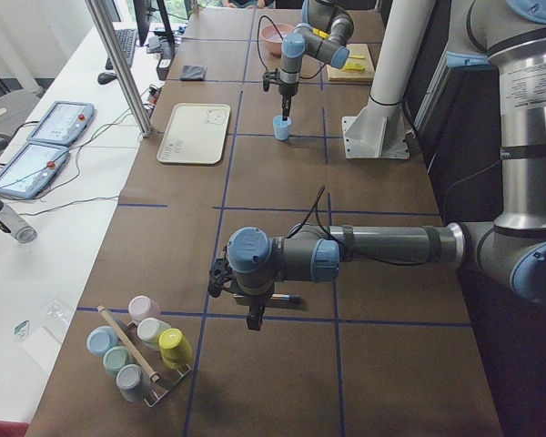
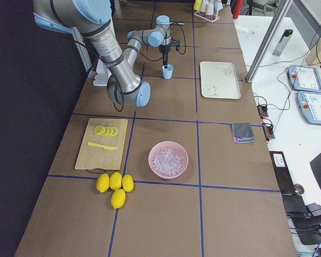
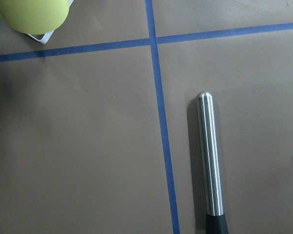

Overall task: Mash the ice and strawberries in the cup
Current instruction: 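Open the right gripper to drop the ice cube into the cup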

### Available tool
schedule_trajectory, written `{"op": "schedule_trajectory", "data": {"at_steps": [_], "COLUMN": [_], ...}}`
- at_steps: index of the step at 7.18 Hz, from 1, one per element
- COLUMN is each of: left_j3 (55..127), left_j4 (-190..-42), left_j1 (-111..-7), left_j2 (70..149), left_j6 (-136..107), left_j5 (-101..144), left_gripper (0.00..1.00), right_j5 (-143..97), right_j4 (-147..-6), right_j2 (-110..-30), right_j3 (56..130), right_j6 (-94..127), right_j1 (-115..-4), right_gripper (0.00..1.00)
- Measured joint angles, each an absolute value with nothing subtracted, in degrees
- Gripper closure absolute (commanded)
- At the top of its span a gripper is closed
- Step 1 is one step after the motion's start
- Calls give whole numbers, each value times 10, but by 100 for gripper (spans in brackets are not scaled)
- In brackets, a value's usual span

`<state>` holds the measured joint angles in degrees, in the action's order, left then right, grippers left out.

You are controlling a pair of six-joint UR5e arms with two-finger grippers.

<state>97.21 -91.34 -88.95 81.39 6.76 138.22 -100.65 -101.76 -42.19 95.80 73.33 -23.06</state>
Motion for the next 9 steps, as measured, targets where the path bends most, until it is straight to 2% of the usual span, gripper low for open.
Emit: {"op": "schedule_trajectory", "data": {"at_steps": [5,7,9], "left_j3": [968,965,965], "left_j4": [-914,-913,-913], "left_j1": [-889,-888,-888], "left_j2": [814,814,814], "left_j6": [68,68,68], "left_j5": [1382,1382,1382], "left_gripper": [0,0,0], "right_j5": [-1038,-1091,-1159], "right_j4": [-1018,-1018,-1017], "right_j2": [-442,-515,-621], "right_j3": [967,1031,1113], "right_j6": [710,625,504], "right_j1": [-273,-332,-413], "right_gripper": [1,1,1]}}
